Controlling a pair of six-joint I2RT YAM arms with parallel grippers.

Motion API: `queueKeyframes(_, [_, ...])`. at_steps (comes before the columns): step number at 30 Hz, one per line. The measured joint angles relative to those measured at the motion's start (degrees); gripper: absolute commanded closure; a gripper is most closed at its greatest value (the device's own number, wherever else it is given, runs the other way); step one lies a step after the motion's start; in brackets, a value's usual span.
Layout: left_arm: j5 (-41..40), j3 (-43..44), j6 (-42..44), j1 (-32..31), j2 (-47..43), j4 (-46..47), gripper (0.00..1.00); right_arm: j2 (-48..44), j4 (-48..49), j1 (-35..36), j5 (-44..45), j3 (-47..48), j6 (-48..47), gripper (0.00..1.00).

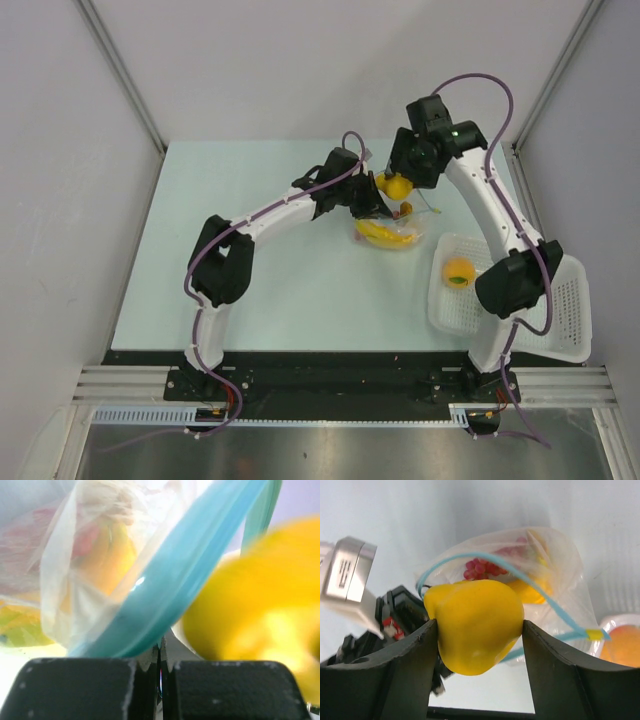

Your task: Open the zip-top bag and remove the fake food

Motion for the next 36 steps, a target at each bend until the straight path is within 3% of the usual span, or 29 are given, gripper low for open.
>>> queueKeyframes(9, [-0.7,0.0,0.5,0.5,0.0,-0.5,1.00,-16.0,-1.5,-1.7,-2.0,-13.5,1.6,0.99])
queueKeyframes(18, [-1.9,2.1,1.6,0.7,0.0,-2.8,1.00,-38.5,-5.2,-13.0,0.0,-34.2,1.1,1.00])
queueKeyframes(27, [-2.3,4.0,2.2,0.8,0.1,-3.5,1.00,-44.1,-6.3,-19.8,1.7,-50.5,-2.5,0.98])
queueKeyframes(30, [-2.3,4.1,2.2,0.8,0.2,-3.6,1.00,-43.4,-6.0,-22.0,1.9,-55.4,-3.8,0.86])
queueKeyframes(33, [-2.3,4.2,2.5,0.8,0.2,-3.7,1.00,-42.6,-5.2,-23.4,2.3,-58.3,-4.7,0.63])
queueKeyframes(34, [-2.3,4.2,2.6,0.8,0.2,-3.8,1.00,-42.4,-5.0,-23.5,2.3,-58.7,-5.0,0.46])
queueKeyframes(36, [-2.3,4.2,2.7,0.9,0.2,-3.9,1.00,-41.9,-4.5,-23.6,2.2,-58.7,-5.4,0.38])
